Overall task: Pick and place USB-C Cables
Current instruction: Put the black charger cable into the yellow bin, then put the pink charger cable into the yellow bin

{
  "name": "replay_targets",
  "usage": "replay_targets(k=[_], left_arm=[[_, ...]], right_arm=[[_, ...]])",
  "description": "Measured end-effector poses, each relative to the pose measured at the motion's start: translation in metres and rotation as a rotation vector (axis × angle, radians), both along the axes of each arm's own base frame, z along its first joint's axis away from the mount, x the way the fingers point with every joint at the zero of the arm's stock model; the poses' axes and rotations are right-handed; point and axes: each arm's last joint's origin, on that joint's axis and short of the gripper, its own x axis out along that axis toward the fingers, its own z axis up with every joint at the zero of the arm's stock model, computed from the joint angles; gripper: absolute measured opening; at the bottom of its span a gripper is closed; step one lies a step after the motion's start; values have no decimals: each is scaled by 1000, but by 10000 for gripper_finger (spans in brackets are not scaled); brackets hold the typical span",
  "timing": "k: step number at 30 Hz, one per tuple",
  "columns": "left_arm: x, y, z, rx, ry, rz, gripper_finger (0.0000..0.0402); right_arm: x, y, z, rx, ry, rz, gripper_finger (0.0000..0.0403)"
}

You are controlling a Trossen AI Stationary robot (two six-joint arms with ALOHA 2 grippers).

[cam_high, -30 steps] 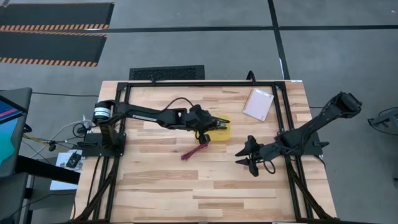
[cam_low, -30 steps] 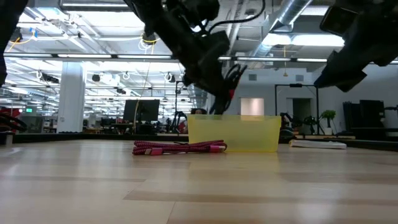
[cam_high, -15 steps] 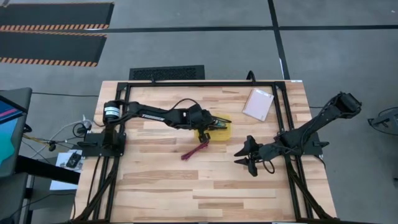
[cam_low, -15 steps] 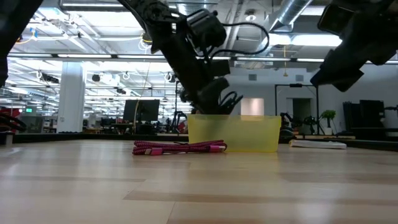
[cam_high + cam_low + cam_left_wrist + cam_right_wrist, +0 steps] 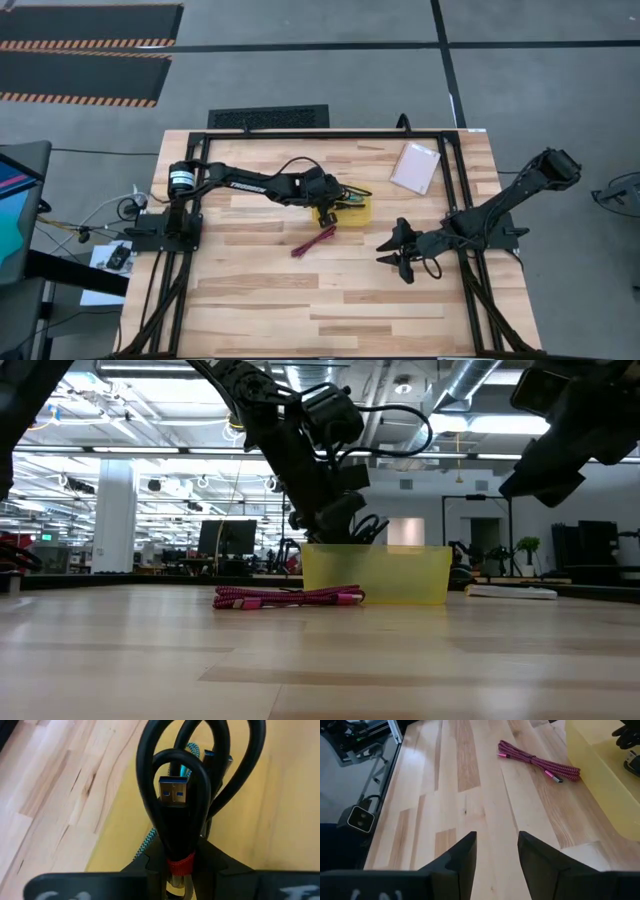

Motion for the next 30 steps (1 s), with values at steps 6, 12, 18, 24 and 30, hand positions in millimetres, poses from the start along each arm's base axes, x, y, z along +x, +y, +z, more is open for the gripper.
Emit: replay_targets(k=[6,12,18,24,30], left_arm=[[1,-5,0,39,13,-36,87],[3,-12,1,47,6,-76,160],[4,-12,2,40,-21,-48,214],[13,-18,29,22,2,-75,222],[17,-51,77,62,14,-157,218]], right_arm=[[0,0,0,0,0,0,166],[0,0,0,0,0,0,164],[0,0,0,0,0,1,164],[0,0,0,0,0,1,163],[0,0,0,0,0,1,163]])
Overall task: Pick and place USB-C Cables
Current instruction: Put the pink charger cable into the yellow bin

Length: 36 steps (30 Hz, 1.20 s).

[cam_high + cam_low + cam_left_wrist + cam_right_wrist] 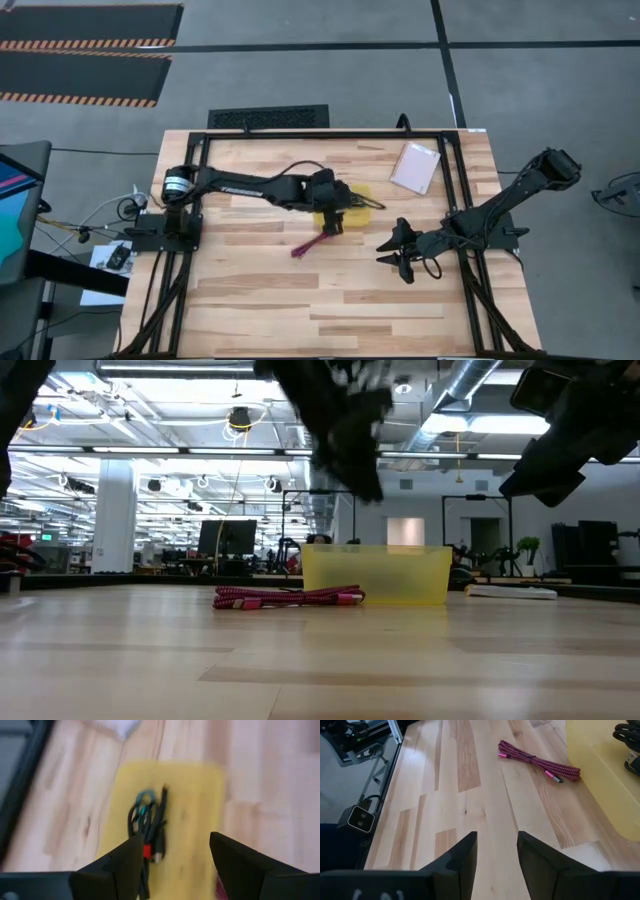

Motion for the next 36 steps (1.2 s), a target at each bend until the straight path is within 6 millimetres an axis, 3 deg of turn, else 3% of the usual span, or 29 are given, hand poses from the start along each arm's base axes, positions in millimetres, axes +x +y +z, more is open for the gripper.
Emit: replay_targets(k=[3,7,9,12,16,20,26,36], left_arm=[[-12,-25,27,81,-37,-21,217],[-46,-58,60,141,-79,4,217],[-65,-75,70,127,-133,22,217],[-94,-100,67,128,-168,47,217],[-124,-117,47,139,-209,148,217],[-136,-121,12,89,-212,221,217],[-132,-115,-43,66,-236,267,217],[-114,-94,-97,38,-179,309,217]], right_arm=[[0,0,0,0,0,0,164],[0,0,0,-2,3,0,163],[0,0,0,-3,2,1,164],[0,0,0,-19,-2,9,164],[1,0,1,-21,-12,10,162],[1,0,1,-23,-15,11,163],[1,0,2,-19,-21,10,163],[1,1,2,-13,-28,8,164]])
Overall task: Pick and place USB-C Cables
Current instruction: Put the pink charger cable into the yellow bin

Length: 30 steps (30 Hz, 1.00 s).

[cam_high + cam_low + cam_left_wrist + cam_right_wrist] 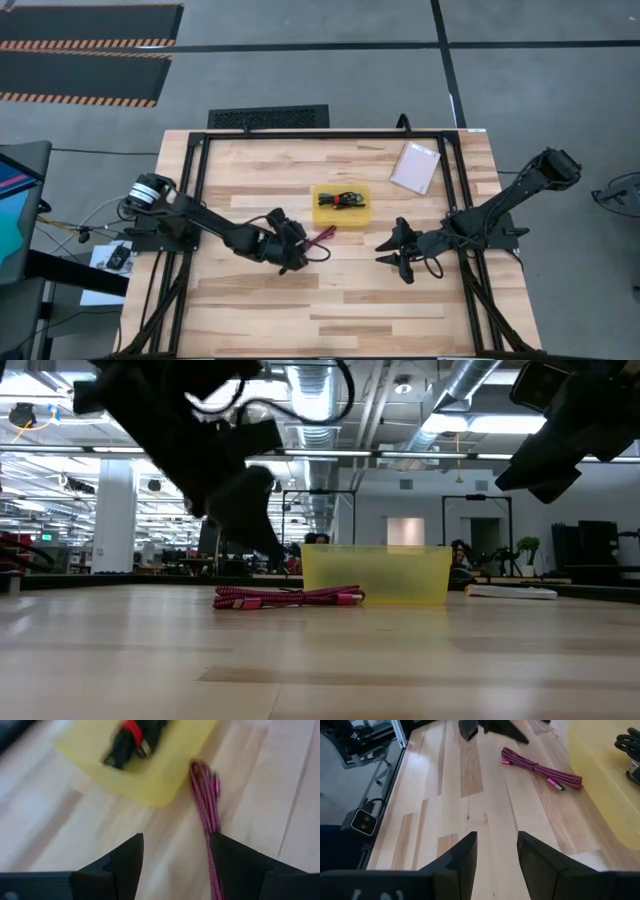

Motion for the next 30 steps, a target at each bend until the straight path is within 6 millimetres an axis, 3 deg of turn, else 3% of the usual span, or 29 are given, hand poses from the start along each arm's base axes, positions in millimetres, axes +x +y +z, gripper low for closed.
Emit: replay_targets(k=[13,19,25,28,30], left_arm=[[11,0,-29,-67,36,-43,217],[21,4,-41,-218,29,-91,217],[36,-11,-34,-448,-98,-387,217],[48,-13,-17,-523,-264,-554,217],[52,-9,-11,-515,-331,-575,217]], right_arm=[[0,-1,0,-11,1,-11,160],[0,-1,1,-9,-11,-18,160],[1,0,1,-8,-12,-18,160],[1,0,2,-2,-19,-19,160],[1,0,2,3,-29,-19,160]])
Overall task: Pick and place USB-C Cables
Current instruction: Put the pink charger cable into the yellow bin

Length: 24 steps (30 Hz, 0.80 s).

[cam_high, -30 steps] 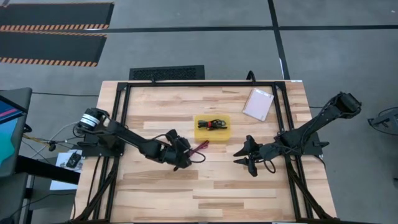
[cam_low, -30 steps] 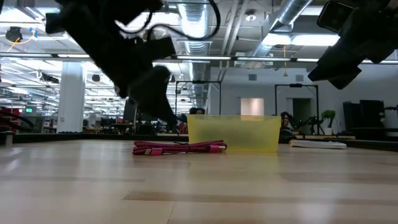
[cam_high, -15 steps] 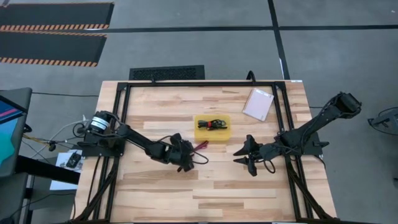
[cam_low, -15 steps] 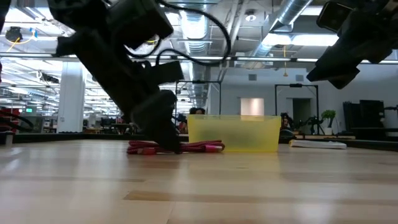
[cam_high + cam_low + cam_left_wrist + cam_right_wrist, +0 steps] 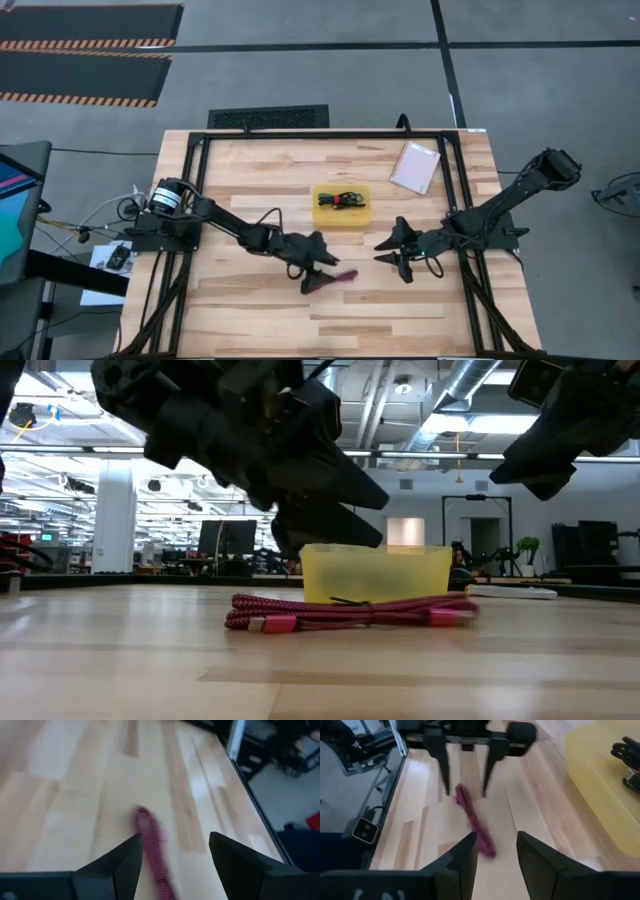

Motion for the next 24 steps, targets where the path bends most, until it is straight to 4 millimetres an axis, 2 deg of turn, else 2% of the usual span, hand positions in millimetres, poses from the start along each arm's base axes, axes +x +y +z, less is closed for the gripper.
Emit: replay_targets(k=[5,8,11,14,19,24], left_arm=[[8,16,8,-52,-88,67,217],[9,21,14,-111,-119,45,217],[8,20,31,-142,-176,5,217],[3,18,49,-153,-220,-15,217],[-9,14,83,-116,-300,-8,217],[-25,13,108,-32,-304,59,217]], right_arm=[[5,3,2,27,-51,2,160],[13,9,-8,21,-40,11,160],[24,19,-24,-7,18,31,160],[41,33,-32,-42,62,55,160],[78,54,-43,-173,133,190,160],[105,65,-47,-255,205,278,159]])
